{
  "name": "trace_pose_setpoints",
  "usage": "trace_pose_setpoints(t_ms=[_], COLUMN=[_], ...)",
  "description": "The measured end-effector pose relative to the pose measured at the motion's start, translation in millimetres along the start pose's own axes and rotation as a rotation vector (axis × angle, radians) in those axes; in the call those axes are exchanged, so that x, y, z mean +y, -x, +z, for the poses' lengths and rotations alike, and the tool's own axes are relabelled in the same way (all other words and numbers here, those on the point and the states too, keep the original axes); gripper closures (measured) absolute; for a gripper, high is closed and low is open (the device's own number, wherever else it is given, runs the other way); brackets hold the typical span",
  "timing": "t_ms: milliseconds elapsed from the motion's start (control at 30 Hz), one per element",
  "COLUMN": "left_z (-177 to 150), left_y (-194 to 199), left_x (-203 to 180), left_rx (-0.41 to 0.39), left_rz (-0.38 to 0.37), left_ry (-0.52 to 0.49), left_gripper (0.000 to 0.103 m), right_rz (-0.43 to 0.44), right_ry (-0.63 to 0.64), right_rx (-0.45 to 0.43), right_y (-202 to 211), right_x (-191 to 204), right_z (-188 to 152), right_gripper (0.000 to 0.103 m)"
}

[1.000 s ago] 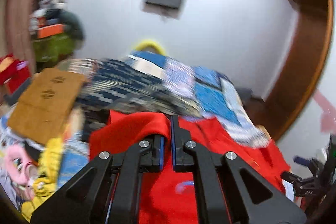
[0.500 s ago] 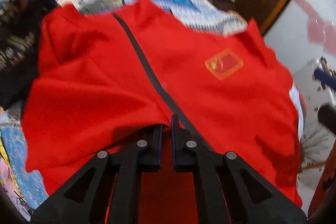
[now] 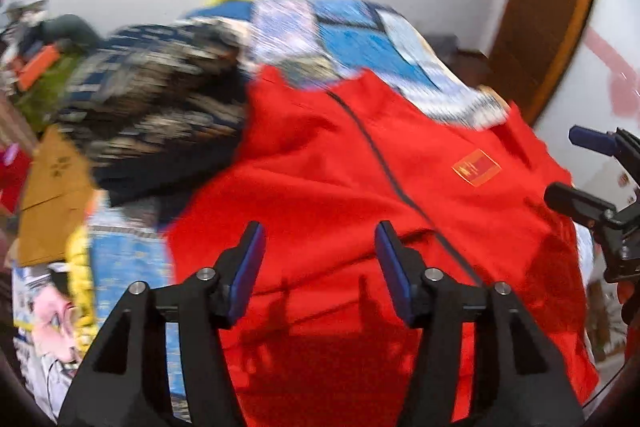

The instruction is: Fold large clothes

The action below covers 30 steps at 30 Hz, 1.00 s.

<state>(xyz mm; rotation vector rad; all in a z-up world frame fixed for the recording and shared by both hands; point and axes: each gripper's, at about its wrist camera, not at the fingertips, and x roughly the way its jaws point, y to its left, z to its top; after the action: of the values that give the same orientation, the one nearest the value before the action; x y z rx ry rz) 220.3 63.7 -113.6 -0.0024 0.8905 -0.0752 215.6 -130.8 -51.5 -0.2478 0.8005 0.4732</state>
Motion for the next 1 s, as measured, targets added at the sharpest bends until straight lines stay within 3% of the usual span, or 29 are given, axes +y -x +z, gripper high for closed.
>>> trace_pose_setpoints(t_ms=[100,267,500,667,733,900,967,1000], left_z=[-4.6,-23.5,-58.2,-79.9,-86.7,-101.0,-106.3,-108.7], left_y=[22.4,43.3,34.2,25.2,21.8,11.5,6.4,4.2], left_x=[36.2,86.8,133.8,152.0,157.0,169.4,173.6,175.4], left_rx=[-0.054,-0.077,-0.019,0.021,0.034,0.070,0.086,0.093], left_rz=[0.066,0.165,0.218,0.229,0.233,0.239,0.244,0.244], left_ry=[0.049,0.110,0.202,0.247,0.264,0.293,0.301,0.305], left_gripper=[0.040,0.036,0.036,0.036,0.036,0.036,0.036,0.036], right_rz=[0.046,0.133,0.222,0.231,0.238,0.263,0.265,0.258], right_ry=[0.061,0.188,0.390,0.499,0.528,0.562,0.568,0.566], right_rx=[-0.003,0.041,0.175,0.276,0.308,0.350,0.353,0.358], right_y=[-7.1,-33.7,-89.8,-134.9,-150.6,-177.0,-182.6,-186.6], right_x=[23.6,72.1,145.9,187.9,203.0,234.3,242.9,246.5], right_z=[13.9,34.3,35.8,25.5,21.2,17.8,17.3,17.2], right_gripper=[0.000,0.000,0.002,0.004,0.012,0.017,0.033,0.047])
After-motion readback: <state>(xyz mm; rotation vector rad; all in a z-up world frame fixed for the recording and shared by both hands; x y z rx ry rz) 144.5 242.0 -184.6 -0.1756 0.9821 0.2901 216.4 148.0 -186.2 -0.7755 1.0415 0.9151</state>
